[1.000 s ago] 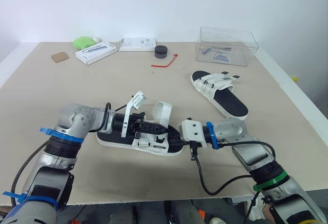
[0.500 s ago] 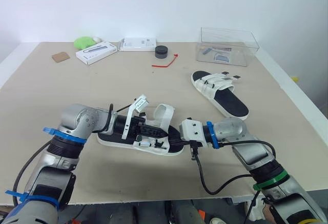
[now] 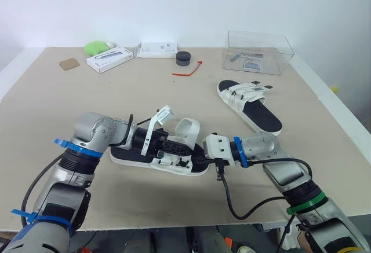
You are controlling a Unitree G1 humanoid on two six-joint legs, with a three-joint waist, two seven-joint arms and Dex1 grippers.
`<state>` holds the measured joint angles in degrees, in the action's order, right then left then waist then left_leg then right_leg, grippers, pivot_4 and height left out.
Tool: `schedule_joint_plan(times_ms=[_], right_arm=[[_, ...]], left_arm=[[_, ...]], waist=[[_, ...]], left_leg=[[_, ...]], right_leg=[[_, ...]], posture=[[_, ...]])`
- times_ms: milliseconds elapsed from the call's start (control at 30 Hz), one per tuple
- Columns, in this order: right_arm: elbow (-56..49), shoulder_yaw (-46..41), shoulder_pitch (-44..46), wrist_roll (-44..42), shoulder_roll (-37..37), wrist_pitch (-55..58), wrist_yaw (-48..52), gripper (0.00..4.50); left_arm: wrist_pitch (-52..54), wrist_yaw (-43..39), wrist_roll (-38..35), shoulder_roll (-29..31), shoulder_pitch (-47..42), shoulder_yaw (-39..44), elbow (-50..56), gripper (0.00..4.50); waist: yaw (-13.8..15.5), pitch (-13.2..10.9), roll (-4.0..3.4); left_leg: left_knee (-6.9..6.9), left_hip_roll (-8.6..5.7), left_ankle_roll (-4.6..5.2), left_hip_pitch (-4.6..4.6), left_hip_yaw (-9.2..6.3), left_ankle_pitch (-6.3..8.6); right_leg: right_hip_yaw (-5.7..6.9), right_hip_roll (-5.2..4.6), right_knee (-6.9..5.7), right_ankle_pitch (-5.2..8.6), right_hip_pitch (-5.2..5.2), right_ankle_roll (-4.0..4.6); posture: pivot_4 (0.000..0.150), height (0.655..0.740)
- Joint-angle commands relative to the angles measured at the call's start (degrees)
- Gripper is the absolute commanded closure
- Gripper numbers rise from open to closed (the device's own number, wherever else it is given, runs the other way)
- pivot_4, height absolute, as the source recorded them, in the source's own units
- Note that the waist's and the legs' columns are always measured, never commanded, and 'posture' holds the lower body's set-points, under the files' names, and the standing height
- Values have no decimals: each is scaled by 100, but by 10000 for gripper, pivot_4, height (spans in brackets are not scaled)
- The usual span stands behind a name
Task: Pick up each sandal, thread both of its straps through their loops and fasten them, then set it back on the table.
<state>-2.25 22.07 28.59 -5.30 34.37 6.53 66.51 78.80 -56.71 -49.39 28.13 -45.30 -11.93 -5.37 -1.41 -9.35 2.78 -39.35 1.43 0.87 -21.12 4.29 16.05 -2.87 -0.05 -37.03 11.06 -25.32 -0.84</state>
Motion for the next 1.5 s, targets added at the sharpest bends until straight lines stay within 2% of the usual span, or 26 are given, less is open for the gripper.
schedule_joint_plan(times_ms=[33, 300, 867, 1500], right_arm=[[136, 102, -120, 292, 92, 130, -56, 45000], [146, 121, -108, 294, 93, 98, -57, 45000], [149, 144, -97, 304, 116, 66, -18, 45000], [241, 159, -30, 308, 96, 58, -14, 45000]], left_arm=[[16, -176, 42, 72, 47, -236, 287, 43846], [-126, -287, 244, 154, 136, -366, 308, 43846], [-1530, -722, 1149, 268, 263, -807, 431, 43846], [-2253, -1162, 1692, 439, 337, -948, 460, 43846]], waist=[[-2, 0, 0], [-2, 0, 0], [5, 1, 0], [6, 1, -1]], left_leg=[[0, 0, 0, 0, 0, 0], [2, 1, 0, 0, -3, 0], [1, 0, 1, 1, -7, 0], [1, 0, 2, 2, -8, -1]], right_leg=[[-1, 0, 0, 0, 0, 0], [2, 1, 0, 4, 0, 5], [5, 0, 0, 5, 2, 5], [6, 0, 0, 6, 3, 6]], posture=[[1500, 7400], [1500, 7400], [1500, 7400], [1500, 7400]])
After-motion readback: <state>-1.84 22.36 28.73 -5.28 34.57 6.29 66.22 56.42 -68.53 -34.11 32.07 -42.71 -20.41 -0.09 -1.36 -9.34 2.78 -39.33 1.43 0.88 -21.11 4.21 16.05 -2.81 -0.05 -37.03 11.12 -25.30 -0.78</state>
